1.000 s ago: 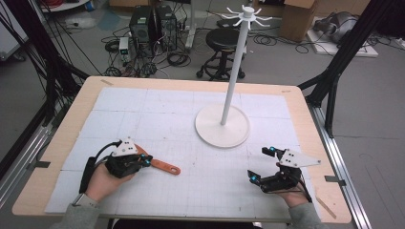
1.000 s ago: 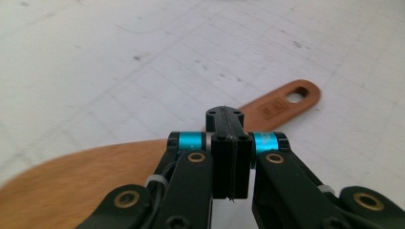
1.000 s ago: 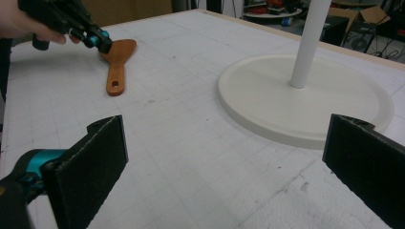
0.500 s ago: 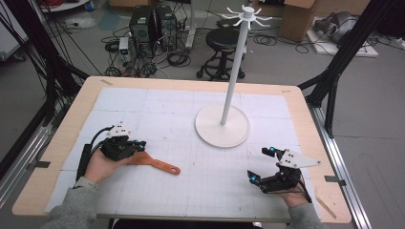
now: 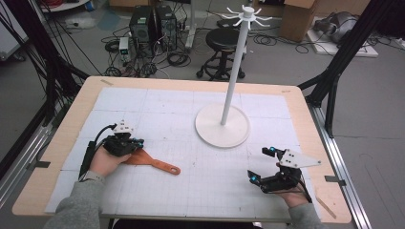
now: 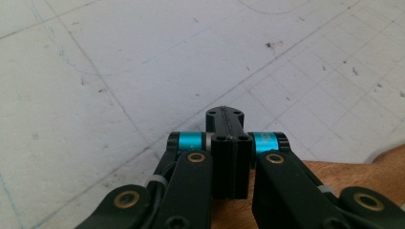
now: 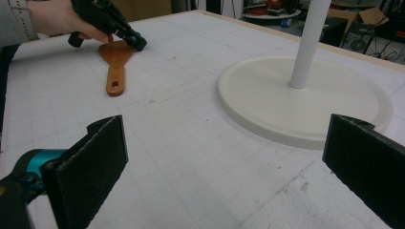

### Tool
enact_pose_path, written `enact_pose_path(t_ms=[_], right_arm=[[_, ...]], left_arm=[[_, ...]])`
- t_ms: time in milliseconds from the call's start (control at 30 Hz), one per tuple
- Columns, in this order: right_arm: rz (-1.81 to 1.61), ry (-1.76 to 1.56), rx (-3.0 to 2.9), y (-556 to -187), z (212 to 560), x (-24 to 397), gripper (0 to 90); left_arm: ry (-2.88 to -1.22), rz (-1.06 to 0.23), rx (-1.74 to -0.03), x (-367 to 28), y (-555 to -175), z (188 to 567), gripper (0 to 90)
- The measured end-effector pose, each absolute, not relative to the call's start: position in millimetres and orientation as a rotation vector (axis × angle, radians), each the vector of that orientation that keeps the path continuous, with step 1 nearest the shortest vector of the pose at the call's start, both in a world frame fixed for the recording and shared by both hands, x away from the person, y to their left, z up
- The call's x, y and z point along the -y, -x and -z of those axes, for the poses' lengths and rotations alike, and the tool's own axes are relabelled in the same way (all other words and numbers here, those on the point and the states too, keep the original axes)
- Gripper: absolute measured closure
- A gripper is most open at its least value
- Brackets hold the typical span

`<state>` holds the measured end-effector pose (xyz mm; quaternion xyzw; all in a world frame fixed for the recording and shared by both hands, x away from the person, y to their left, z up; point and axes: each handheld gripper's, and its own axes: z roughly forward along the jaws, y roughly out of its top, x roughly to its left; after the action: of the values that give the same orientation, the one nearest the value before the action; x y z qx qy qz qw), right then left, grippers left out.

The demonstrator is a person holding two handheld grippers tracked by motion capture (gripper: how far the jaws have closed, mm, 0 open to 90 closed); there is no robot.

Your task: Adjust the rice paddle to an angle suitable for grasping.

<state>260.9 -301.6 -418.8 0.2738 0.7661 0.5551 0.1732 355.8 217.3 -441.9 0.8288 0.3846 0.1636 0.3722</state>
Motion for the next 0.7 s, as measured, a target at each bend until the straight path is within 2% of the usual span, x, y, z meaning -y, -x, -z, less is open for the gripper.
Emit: enact_pose_path(t_ms=[400, 700], right_arm=[[-1.565, -0.775, -2.173, -261, 419, 302, 0.0], [-1.558, -0.779, -2.183, -261, 420, 301, 0.0]], left_arm=[[-2.233, -0.485, -0.919, -214, -320, 437, 89.9], [-2.189, -0.397, -0.917, -231, -293, 439, 89.9]])
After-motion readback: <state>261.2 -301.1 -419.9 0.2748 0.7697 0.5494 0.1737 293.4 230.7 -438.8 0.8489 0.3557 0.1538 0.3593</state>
